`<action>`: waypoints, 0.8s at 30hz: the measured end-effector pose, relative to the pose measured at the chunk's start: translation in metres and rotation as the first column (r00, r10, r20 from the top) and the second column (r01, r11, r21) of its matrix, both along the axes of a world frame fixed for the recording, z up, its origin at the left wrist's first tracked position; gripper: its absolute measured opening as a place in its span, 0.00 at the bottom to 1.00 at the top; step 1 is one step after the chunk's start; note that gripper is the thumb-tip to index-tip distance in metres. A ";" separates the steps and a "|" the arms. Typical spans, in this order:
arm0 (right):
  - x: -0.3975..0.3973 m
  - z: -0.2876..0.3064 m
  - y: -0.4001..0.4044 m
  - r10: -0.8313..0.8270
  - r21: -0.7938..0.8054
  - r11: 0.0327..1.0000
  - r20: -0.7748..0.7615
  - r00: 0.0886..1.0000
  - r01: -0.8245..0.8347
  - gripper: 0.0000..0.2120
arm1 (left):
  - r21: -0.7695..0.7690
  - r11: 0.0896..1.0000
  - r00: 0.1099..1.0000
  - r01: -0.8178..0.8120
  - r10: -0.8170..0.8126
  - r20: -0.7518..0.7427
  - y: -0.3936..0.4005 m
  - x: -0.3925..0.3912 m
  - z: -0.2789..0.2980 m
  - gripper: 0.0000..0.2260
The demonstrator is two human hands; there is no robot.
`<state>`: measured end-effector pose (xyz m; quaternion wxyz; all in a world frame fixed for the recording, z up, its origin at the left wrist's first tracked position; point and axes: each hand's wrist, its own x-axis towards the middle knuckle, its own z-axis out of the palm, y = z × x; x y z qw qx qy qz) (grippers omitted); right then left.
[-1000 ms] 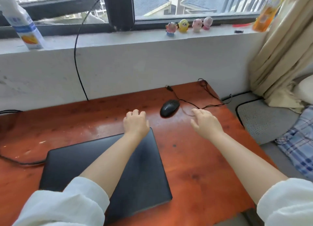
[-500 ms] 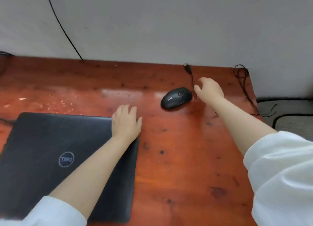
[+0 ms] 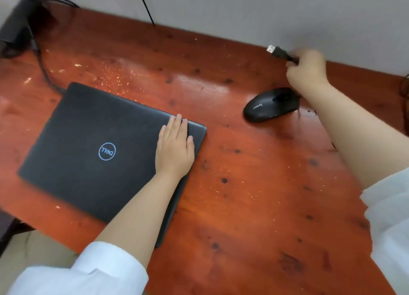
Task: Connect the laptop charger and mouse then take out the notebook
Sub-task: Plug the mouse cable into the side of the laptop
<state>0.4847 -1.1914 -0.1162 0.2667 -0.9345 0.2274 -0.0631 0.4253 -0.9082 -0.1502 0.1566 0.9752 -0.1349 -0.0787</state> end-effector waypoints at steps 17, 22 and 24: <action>-0.138 -0.007 0.062 0.442 -0.025 0.896 -0.056 0.895 -0.444 0.12 | -0.045 0.998 0.996 -0.036 0.040 0.077 0.002 0.000 -0.006 0.18; -0.158 -0.010 0.029 0.108 0.323 0.937 0.095 0.990 -0.133 0.07 | 0.021 0.989 0.971 0.148 -0.150 0.186 -0.005 -0.012 0.005 0.17; -0.168 -0.013 0.024 -0.114 0.542 0.840 0.123 0.986 0.029 0.12 | 0.024 0.948 0.928 0.318 -0.316 0.196 -0.019 -0.026 0.011 0.21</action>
